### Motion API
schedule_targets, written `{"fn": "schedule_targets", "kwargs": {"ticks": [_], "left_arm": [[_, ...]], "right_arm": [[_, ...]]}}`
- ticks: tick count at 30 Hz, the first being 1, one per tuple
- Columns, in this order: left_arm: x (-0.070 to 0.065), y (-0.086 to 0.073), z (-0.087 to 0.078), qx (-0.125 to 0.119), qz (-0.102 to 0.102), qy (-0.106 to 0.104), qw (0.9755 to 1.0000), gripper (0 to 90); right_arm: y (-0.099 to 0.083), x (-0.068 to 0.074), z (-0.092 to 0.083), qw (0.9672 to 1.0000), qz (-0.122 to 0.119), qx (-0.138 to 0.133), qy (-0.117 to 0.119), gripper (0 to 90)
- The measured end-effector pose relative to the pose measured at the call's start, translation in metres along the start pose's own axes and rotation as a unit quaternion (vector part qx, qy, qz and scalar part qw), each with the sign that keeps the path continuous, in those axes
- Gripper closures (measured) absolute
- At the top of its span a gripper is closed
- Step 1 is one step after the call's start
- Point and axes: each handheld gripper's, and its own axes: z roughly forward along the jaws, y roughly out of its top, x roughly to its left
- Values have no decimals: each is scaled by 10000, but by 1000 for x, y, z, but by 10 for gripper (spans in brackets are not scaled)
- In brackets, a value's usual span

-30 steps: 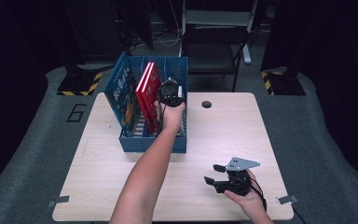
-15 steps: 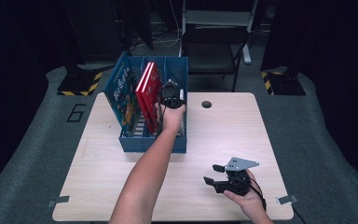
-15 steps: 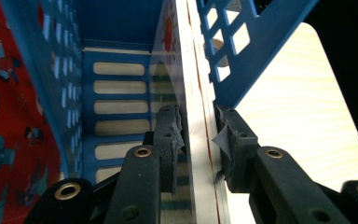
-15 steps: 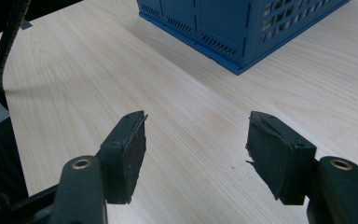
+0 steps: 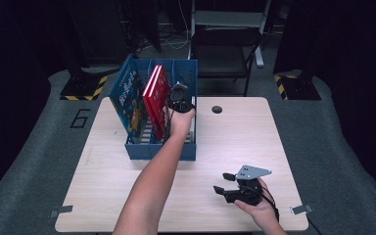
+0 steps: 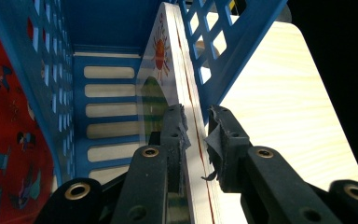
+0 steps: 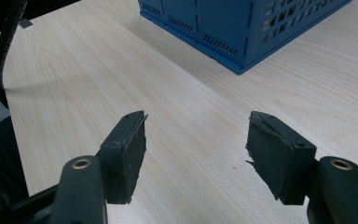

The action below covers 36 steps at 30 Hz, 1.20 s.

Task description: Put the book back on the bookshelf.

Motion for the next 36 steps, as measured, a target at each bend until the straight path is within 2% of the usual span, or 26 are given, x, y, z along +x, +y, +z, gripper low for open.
{"fn": "schedule_targets", "kwargs": {"ticks": [2,4,23,26,36], "left_arm": [[2,0,-1,39,25,-12,10000,765],[1,0,-1,-2,-45,-5,10000,762],[5,-5,-7,191,85,-32,9998,673],[6,-4,-7,137,114,-24,9998,659],[7,-4,-10,181,167,-43,9997,613]], "right_arm": [[0,0,0,10000,0,-3,-3,368],[0,-1,0,10000,-10,-3,12,368],[0,0,1,10000,25,7,-4,368],[-1,0,1,10000,23,4,-6,368],[-1,-1,1,10000,31,8,-15,368]]}}
